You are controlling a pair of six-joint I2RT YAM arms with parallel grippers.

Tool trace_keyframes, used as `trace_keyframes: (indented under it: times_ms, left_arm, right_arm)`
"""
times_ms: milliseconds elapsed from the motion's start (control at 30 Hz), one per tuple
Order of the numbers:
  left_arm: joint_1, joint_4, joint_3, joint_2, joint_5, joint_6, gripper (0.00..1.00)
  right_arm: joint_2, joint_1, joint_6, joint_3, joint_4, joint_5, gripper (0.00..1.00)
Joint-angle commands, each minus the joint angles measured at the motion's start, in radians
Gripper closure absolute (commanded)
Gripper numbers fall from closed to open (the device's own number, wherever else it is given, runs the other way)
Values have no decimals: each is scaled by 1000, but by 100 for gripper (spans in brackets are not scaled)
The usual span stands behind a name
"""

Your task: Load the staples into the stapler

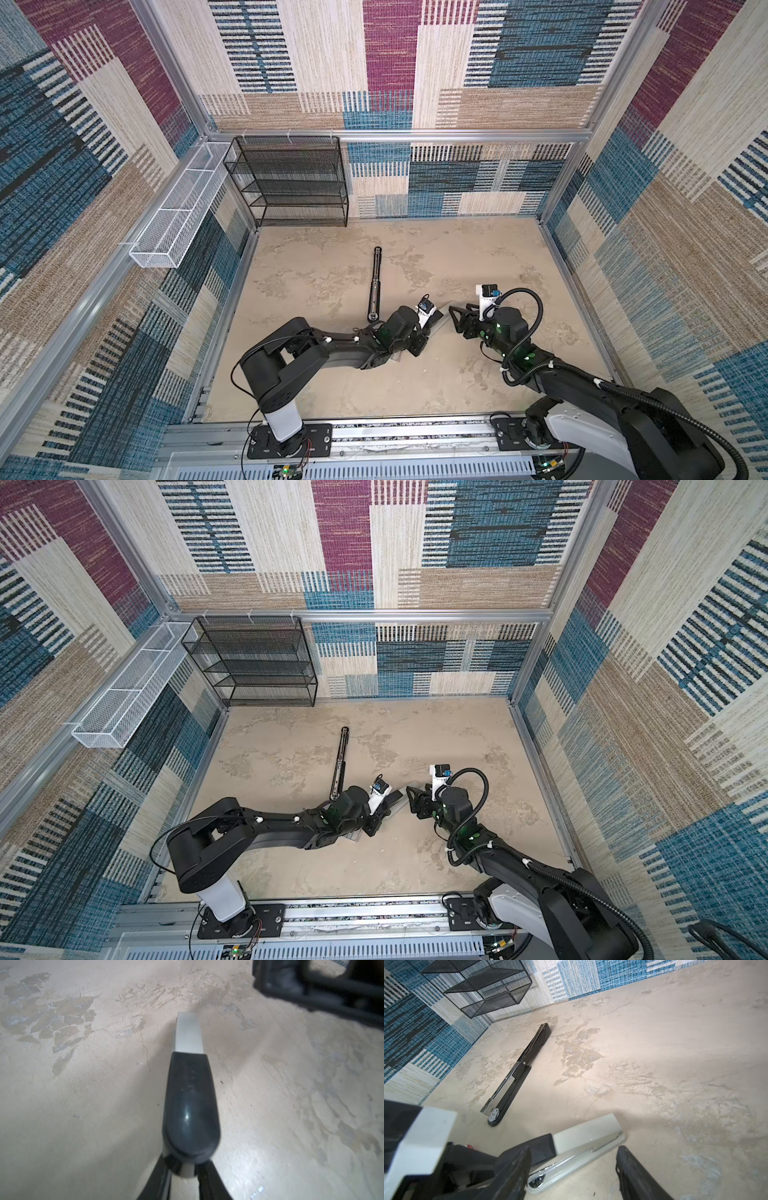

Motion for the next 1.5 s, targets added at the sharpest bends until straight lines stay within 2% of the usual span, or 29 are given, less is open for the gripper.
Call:
trace_keyframes:
  times_ms: [0,200,367,600,800,967,1100,1400,1467]
  left_arm:
    - [-1,-87,-2,-61,27,47,72]
    - [-1,-229,41,-106,55,51,72]
    - [0,-340,126,-119,69,49,69]
    - [0,-552,324,-23,124,80,63]
    - [0,-743,477,85,89,125,63]
    - [1,-780,522,143,67,148,65]
    - [0,-800,557,195,85,146,78]
    - [0,-799,553,195,55,119,77]
    - [0,-786,543,168,36,110,73]
  right_arm:
    - [-11,-8,22,2,-15,-11,31]
    - [-6,-22,21,-2,-14,-20,31]
    - [-16,-25,19,-8,-17,-25,31]
    - [-20,-30,17,-12,-26,-27,32]
    - [-25,-34,16,-19,-23,-32,31]
    - [-25,-39,13,-19,-21,-38,32]
    - [-32,-41,12,-19,-24,-36,32]
    - [-45,-47,10,-20,-31,-34,32]
    - [-41,-47,8,-17,-31,-37,32]
